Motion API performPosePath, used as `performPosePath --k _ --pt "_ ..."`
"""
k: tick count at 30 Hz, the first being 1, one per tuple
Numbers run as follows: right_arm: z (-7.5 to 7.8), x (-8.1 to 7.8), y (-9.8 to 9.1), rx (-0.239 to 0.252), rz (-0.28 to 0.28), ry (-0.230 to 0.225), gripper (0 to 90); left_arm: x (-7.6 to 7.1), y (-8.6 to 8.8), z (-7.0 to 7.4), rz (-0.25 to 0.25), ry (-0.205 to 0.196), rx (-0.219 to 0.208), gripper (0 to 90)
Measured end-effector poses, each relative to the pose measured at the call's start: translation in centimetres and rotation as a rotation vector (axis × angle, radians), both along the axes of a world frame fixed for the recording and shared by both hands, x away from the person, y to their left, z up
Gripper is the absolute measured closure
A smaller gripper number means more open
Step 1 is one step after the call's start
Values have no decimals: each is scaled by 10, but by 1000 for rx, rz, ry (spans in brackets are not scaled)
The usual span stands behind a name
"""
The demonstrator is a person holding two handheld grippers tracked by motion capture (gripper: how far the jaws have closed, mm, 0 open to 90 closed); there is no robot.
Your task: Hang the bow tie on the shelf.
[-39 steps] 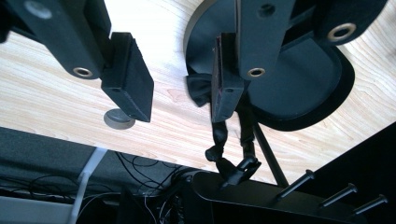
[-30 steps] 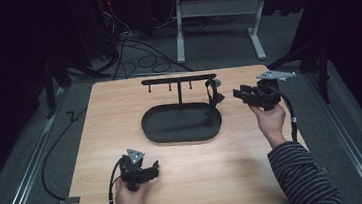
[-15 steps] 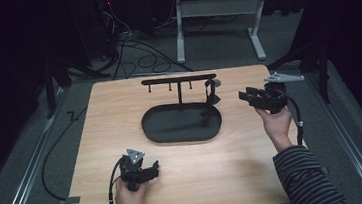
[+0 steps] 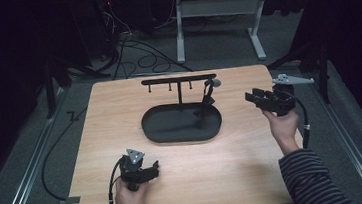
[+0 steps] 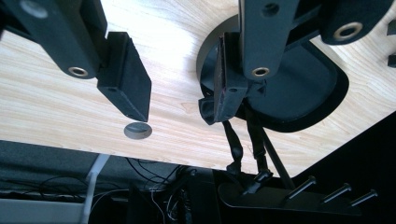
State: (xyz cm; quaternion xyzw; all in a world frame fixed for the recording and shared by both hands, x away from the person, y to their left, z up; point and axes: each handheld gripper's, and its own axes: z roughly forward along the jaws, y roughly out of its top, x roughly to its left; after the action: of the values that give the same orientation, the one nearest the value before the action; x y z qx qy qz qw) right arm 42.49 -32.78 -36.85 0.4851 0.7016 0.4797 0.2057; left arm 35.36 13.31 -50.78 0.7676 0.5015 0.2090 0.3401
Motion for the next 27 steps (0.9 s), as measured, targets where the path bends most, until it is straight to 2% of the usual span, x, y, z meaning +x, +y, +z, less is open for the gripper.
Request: performPosePath --k 27 --pt "-10 -29 -31 31 -40 -8 579 0 0 0 0 0 0 173"
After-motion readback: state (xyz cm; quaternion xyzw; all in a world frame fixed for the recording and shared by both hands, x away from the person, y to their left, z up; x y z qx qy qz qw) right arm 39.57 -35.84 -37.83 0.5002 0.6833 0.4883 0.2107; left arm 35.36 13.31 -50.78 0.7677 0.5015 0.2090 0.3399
